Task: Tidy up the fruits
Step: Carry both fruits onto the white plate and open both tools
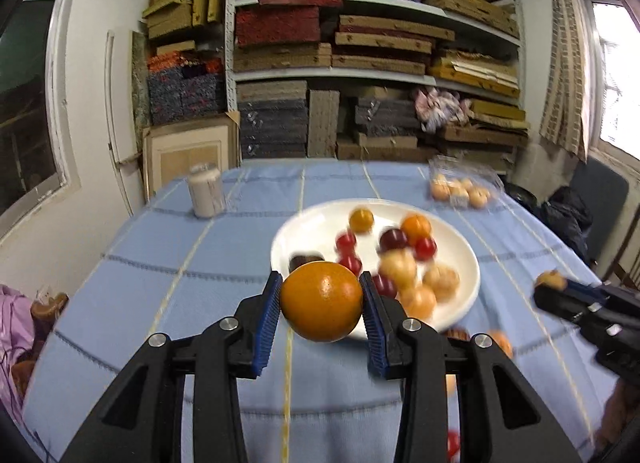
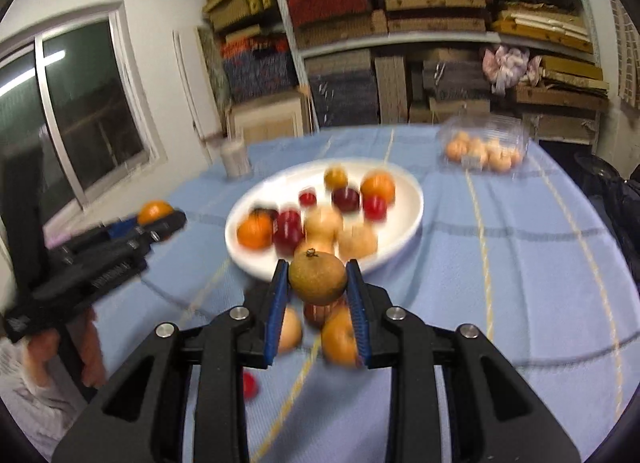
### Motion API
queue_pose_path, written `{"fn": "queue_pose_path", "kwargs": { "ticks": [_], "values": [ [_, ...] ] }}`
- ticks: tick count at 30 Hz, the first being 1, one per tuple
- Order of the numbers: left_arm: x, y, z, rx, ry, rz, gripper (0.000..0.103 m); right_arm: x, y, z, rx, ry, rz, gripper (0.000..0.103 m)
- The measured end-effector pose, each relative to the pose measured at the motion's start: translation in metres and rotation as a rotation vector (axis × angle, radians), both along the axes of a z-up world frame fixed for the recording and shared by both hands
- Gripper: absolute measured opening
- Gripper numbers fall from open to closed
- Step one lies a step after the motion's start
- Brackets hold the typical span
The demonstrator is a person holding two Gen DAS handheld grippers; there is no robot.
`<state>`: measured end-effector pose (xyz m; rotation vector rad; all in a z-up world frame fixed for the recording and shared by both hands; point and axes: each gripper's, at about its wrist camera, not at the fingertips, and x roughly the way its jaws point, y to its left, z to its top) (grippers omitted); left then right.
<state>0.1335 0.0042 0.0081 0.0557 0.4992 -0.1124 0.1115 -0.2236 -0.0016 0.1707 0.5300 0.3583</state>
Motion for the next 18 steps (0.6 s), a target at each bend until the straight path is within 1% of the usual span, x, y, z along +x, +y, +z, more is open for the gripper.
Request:
{"fn": "queue_pose_path", "kwargs": {
  "ticks": [2,4,6,8,11,18],
  "values": [
    [0.014,-0.006,0.008,0.022,-0.024,0.018,0.039,0.010,0.000,0.018,-0.001,-0.028,-0.007,0.028],
    [0.028,-0.009,0.013,0.028,-0.031,0.028,0.039,0.025,0.004,0.035,-0.009,-0.057,-0.017,0.028],
    [0.044,-0.014,0.015,0.025,-0.030,0.038,0.039,0.039,0.009,0.045,-0.015,-0.070,-0.016,0.028],
    [0.057,-0.016,0.016,0.027,-0.030,0.047,0.039,0.056,0.018,0.047,-0.017,-0.066,-0.013,0.028],
    [0.073,-0.020,0.010,0.034,-0.019,0.053,0.039,0.077,0.028,0.039,-0.034,-0.044,-0.005,0.028],
    [0.097,-0.020,-0.015,0.047,0.030,0.056,0.039,0.108,0.045,-0.005,-0.091,0.031,0.000,0.028]
  ]
}}
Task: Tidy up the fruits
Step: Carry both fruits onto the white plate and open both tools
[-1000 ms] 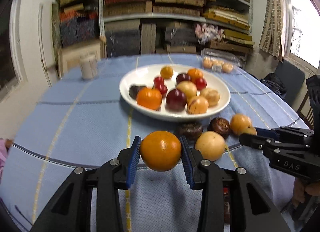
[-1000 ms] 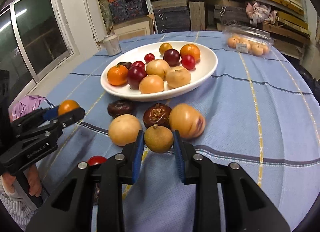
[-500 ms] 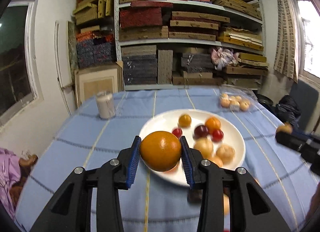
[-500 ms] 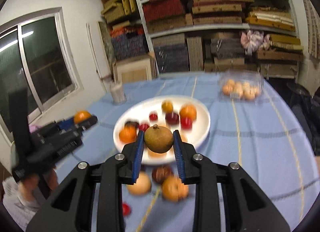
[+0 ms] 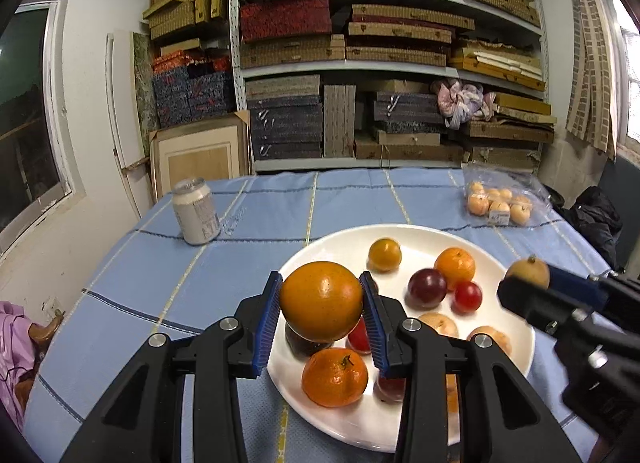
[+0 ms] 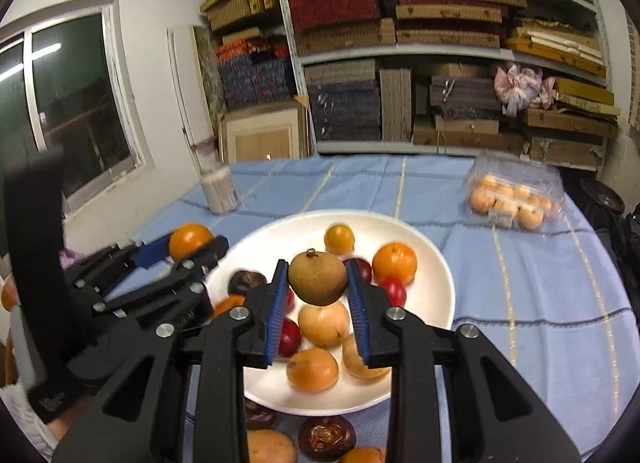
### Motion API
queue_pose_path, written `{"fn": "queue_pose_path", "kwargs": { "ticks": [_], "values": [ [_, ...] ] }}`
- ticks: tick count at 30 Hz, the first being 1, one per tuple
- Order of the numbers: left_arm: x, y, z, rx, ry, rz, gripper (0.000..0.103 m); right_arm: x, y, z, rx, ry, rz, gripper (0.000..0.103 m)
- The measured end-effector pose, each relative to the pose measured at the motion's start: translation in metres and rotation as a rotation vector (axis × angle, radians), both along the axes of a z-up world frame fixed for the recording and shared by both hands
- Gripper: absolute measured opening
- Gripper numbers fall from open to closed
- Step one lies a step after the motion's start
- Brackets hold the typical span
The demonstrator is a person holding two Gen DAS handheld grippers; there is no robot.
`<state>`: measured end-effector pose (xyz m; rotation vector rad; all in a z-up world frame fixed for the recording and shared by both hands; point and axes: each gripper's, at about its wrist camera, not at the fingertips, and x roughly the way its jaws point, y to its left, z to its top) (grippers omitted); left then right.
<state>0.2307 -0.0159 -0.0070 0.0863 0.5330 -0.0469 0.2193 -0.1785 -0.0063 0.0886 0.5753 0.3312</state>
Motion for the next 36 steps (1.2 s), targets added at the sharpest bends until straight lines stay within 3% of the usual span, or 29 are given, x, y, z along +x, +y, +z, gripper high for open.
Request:
{"fn": "queue_pose_path", "kwargs": {
  "ticks": [14,23,25,27,29,34,36],
  "values": [
    [0.012,-0.010,-0.020,0.022,0.022,-0.017,0.039,0.012,0.004,-0.021,-0.050,0.010,-0.010,0.028],
    [0.029,-0.008,-0.038,-0.024,0.092,-0.028,0.040,0.022,0.008,-0.038,-0.067,0.033,-0.014,0.029],
    [0.030,-0.006,-0.040,-0.021,0.090,-0.014,0.051,0.026,0.005,-0.043,-0.068,0.038,-0.027,0.043],
    [0.028,-0.002,-0.040,-0.029,0.072,0.008,0.081,0.026,-0.007,-0.043,-0.031,0.033,-0.050,0.053],
    [0.021,0.004,-0.033,-0.048,0.038,0.032,0.086,0.021,-0.017,-0.036,0.014,0.023,-0.056,0.055],
    [-0.006,0.028,-0.003,-0.096,-0.019,0.058,0.088,-0.017,-0.046,0.001,0.108,-0.101,-0.101,0.064],
    [-0.023,0.040,0.007,-0.143,-0.036,0.067,0.096,-0.038,-0.053,0.008,0.115,-0.146,-0.123,0.069]
  ]
}}
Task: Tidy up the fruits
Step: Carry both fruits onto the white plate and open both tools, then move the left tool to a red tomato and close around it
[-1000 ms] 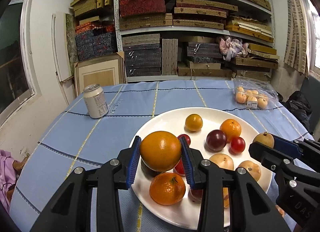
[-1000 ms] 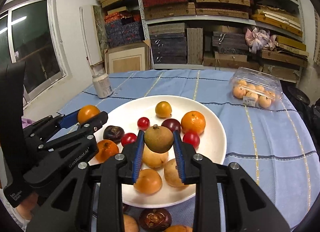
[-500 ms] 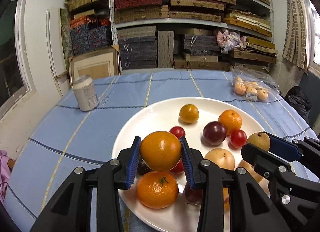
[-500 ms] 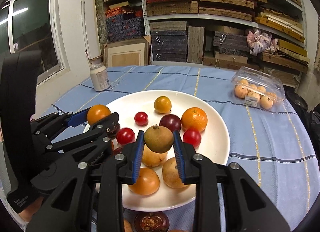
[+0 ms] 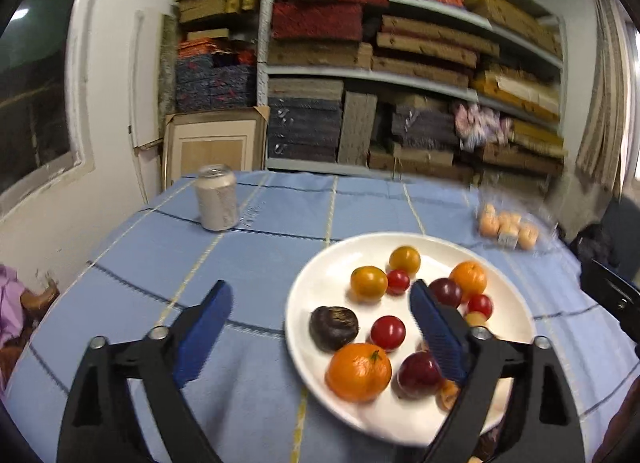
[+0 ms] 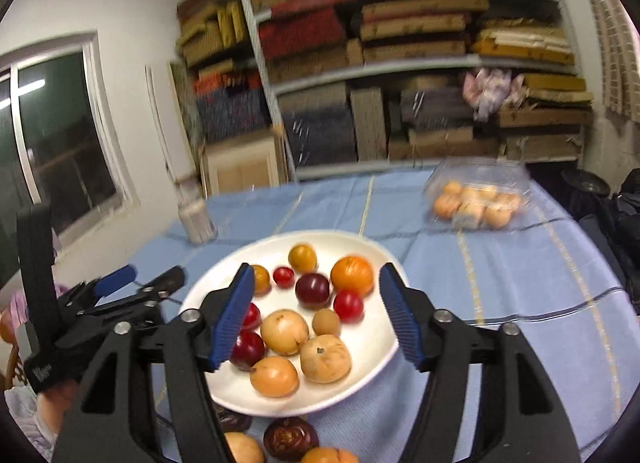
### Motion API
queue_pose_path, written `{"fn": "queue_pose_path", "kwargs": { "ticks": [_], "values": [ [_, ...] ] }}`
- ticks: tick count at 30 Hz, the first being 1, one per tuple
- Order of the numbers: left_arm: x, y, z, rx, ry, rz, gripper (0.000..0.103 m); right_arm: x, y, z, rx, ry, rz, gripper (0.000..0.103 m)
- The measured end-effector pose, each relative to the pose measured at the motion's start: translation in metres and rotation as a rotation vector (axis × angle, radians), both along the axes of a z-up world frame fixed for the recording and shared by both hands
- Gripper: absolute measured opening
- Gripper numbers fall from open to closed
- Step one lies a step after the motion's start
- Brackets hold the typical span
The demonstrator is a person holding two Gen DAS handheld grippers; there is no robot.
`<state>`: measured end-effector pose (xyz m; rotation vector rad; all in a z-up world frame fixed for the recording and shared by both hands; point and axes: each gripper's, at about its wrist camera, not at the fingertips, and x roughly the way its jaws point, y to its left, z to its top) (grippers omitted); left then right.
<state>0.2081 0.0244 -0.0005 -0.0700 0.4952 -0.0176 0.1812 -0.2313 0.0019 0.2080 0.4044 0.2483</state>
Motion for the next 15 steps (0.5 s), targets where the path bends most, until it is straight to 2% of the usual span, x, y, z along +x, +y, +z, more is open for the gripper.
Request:
{"fn": "queue_pose_path", "kwargs": {
  "ticks": [4,7,10,15],
  "values": [
    [-0.031,0.014,-0.006,-0.037,0.028,-0.014,0.097,-0.038,-0.010,-0.012,0.001,-0.010,-0.039,0.079],
    [-0.051,0.018,-0.018,-0.017,0.066,-0.014,0.097,-0.055,-0.011,-0.027,-0.018,0.036,-0.042,0.080],
    [-0.074,0.019,-0.027,0.009,0.078,-0.023,0.097,-0.076,-0.019,-0.031,-0.019,0.013,-0.072,0.086],
    [-0.114,0.004,-0.043,0.030,0.113,-0.134,0.097,-0.102,-0.029,-0.038,-0.003,0.022,-0.083,0.088]
  ]
}}
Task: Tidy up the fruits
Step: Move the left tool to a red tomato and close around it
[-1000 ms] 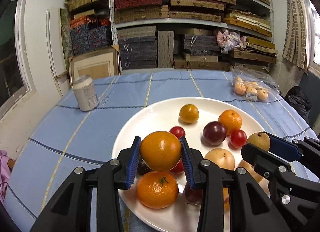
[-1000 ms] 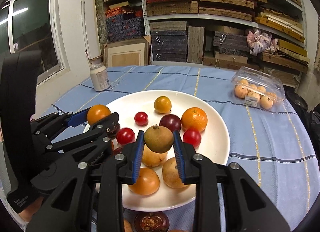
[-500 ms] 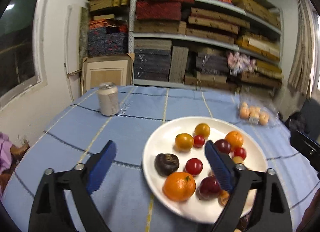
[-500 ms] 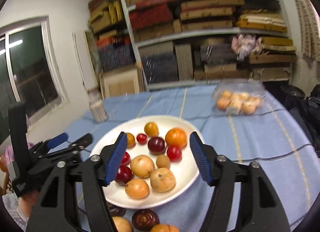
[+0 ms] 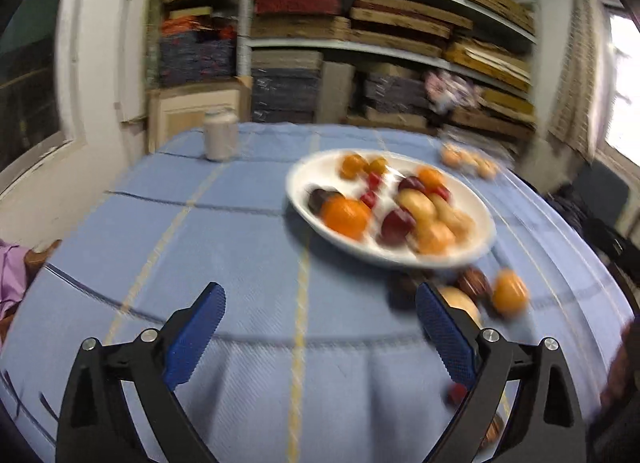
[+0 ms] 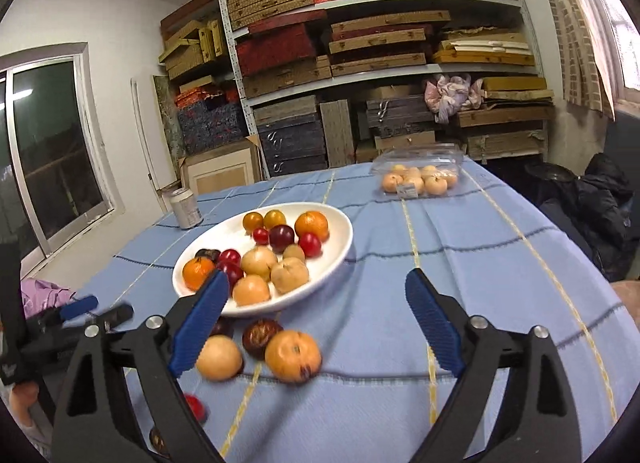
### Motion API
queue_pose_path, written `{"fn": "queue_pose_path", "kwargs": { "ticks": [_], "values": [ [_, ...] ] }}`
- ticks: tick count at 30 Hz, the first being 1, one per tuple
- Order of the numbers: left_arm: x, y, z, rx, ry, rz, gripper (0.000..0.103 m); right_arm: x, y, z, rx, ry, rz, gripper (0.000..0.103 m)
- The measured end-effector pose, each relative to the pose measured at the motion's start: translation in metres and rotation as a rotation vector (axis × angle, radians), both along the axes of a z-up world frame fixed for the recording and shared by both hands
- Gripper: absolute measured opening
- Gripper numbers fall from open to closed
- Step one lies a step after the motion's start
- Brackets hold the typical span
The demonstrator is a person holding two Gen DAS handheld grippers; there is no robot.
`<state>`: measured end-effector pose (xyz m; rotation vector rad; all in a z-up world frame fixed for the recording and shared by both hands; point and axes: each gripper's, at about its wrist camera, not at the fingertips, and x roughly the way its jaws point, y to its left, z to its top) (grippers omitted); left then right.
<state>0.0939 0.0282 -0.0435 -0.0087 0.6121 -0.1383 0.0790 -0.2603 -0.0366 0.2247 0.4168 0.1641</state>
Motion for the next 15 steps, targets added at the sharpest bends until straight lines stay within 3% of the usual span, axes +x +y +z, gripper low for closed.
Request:
{"fn": "queue_pose_path", "kwargs": {
  "ticks": [3,7,15],
  "values": [
    [-0.024,-0.019,-0.002,0.037,-0.022,-0.088,0.097,-0.010,-0.002,-0.003,0.000,0.003,-0.001,0.091],
    [-0.041,-0.032,-0.001,0.031,-0.042,-0.169,0.097,-0.014,-0.008,-0.004,0.027,0.007,-0.021,0.094],
    [-0.024,-0.051,-0.014,0.037,0.063,-0.215,0.097,-0.008,-0.016,-0.007,0.074,0.045,-0.043,0.094]
  ]
}}
